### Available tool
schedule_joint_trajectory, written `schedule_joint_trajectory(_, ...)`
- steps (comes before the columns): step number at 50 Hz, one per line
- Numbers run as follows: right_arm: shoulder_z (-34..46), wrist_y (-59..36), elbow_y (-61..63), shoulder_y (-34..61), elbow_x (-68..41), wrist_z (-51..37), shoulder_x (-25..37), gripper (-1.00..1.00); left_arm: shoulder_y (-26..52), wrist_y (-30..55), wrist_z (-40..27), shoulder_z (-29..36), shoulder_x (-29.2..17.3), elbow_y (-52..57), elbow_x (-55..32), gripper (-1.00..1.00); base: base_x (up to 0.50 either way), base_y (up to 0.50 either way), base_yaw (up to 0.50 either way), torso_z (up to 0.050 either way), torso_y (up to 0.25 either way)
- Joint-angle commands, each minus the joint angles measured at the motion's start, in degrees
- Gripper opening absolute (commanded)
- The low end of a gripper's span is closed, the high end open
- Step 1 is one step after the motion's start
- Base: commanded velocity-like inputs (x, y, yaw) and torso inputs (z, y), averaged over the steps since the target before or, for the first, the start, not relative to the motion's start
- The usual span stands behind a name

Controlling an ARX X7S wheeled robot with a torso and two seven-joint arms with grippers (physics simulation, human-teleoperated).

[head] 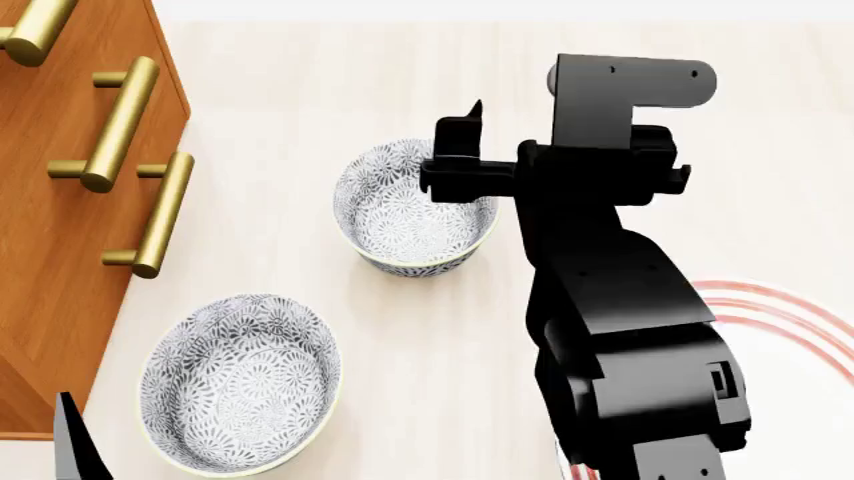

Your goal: Pick up the bowl and put it in the front on the plate.

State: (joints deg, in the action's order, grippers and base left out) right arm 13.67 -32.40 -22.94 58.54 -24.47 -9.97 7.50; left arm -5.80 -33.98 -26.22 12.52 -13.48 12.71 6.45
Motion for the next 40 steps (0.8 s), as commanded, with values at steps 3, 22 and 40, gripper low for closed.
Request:
schedule_joint_trajectory(3,-4.66,-6.51,-14.28,10.14,-4.7,-0.53,-4.21,1.0,0.15,0.96,0.65,0.2,0.11,-0.41,-0.51,1.0,0.0,0.0,0.0,0.0,0.0)
schedule_joint_trajectory(22,-7.99,-10.59,-20.12,12.83,-10.44,-2.82,-4.96,1.0,0.22,0.59,0.34,1.09,-0.36,-1.09,-0.8,1.0,0.0,0.0,0.0,0.0,0.0)
schedule_joint_trajectory(40,-7.11,-10.32,-19.27,11.03,-12.64,-3.61,-5.0,1.0,0.1,0.58,0.23,1.88,-0.95,-0.84,-1.0,1.0,0.0,0.0,0.0,0.0,0.0)
